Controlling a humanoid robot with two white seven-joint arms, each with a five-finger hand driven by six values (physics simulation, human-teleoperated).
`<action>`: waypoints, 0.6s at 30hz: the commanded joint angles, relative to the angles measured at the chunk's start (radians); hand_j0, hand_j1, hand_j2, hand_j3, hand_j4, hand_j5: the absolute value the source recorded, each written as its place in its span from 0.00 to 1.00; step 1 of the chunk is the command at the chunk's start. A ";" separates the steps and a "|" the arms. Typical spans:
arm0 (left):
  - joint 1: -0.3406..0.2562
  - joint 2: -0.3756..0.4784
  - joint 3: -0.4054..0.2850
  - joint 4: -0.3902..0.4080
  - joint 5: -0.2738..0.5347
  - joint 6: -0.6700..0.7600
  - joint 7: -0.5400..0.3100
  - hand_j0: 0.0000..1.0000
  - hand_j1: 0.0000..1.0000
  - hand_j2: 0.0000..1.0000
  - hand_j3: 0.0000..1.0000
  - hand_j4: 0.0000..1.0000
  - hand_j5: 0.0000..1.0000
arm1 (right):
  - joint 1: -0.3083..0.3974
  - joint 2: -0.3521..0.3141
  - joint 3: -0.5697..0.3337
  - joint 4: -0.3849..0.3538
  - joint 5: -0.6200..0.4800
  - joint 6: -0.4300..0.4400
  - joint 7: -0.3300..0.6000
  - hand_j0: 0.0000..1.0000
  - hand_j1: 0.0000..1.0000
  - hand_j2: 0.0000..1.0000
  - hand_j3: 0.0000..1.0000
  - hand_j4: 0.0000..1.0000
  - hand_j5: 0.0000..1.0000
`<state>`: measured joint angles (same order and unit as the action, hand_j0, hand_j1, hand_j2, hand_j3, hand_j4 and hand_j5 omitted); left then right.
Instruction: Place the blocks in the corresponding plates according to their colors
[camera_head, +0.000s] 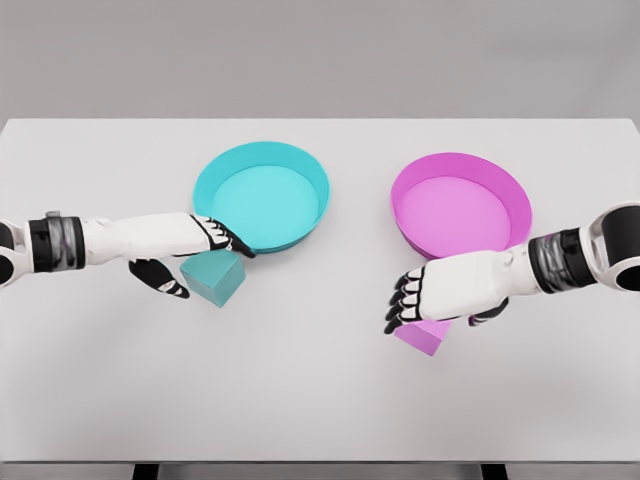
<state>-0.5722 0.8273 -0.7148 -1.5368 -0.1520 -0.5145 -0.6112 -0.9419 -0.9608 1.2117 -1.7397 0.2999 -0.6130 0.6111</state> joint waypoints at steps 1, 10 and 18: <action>0.002 -0.001 0.000 0.003 0.006 0.002 0.000 0.89 0.89 0.89 0.89 0.89 0.89 | 0.000 -0.001 -0.004 0.000 -0.001 0.002 0.000 0.80 0.80 0.80 0.80 0.80 0.80; 0.003 -0.001 -0.002 0.009 0.006 0.002 0.000 0.77 0.77 0.77 0.77 0.77 0.77 | 0.000 0.002 -0.004 0.002 -0.002 0.002 0.000 0.62 0.62 0.62 0.62 0.62 0.62; 0.005 -0.001 -0.002 0.007 0.008 0.002 0.000 0.70 0.70 0.70 0.70 0.70 0.70 | -0.023 0.002 -0.014 0.020 -0.041 0.002 0.000 0.56 0.56 0.56 0.56 0.56 0.56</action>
<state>-0.5676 0.8260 -0.7165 -1.5283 -0.1490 -0.5138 -0.6106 -0.9679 -0.9586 1.2010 -1.7248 0.2819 -0.6136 0.6118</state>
